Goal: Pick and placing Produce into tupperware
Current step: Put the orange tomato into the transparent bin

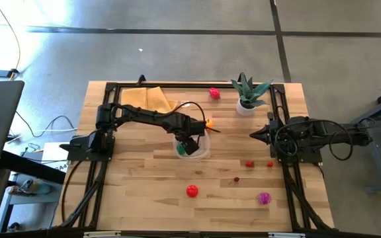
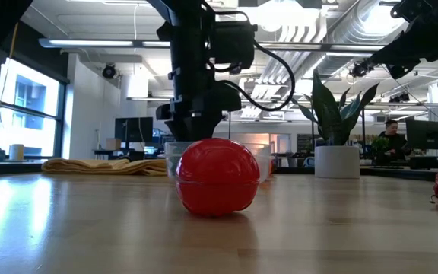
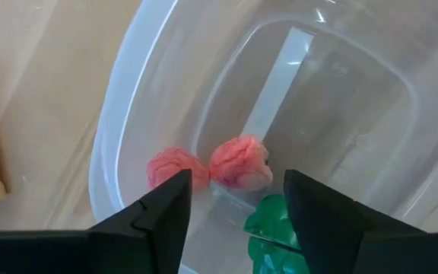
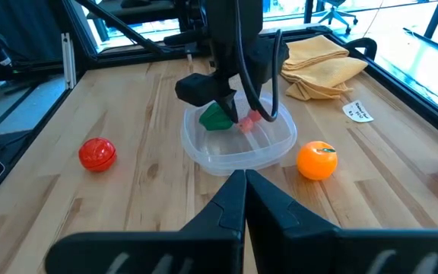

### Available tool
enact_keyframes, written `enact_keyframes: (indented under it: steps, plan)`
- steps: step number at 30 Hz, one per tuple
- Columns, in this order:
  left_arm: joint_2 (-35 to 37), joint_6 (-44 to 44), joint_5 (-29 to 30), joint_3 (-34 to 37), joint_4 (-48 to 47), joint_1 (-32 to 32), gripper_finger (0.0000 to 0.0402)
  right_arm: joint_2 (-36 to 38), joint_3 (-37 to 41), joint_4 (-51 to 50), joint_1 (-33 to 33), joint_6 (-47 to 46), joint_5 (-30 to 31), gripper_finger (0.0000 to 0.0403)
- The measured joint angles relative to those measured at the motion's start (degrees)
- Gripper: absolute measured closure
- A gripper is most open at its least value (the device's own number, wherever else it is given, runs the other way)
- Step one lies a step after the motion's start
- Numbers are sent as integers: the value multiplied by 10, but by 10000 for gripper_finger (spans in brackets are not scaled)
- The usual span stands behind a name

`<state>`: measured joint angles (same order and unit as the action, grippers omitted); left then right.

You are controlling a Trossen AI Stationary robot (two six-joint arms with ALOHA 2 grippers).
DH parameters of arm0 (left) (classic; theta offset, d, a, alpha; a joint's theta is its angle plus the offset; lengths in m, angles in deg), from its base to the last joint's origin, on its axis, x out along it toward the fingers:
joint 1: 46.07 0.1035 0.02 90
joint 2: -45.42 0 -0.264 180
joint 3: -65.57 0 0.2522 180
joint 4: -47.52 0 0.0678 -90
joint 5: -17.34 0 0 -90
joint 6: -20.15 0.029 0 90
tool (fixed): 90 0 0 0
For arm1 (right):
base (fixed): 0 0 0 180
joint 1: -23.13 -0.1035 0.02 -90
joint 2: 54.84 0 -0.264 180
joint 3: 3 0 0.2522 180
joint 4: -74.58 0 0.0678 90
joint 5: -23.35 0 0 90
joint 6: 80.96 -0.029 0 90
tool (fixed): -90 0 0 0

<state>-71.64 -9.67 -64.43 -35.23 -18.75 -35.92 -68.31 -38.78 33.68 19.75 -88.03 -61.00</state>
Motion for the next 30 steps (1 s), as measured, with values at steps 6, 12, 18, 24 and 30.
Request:
enact_keyframes:
  steps: [6, 12, 18, 24, 30]
  plan:
    - [5, 2, -12, 0, 2, 0, 220, 0, 0, 0, 0, 0, 0, 402]
    - [33, 44, -43, 0, 17, -1, 249, 0, 0, 0, 0, 0, 0, 402]
    - [78, 76, -72, 0, -6, -20, 269, 0, 0, 0, 0, 0, 0, 402]
    - [126, 80, -73, 0, -63, -80, 277, 0, 0, 0, 0, 0, 0, 402]
    - [139, 130, -56, 0, -54, -174, 277, 0, 0, 0, 0, 0, 0, 402]
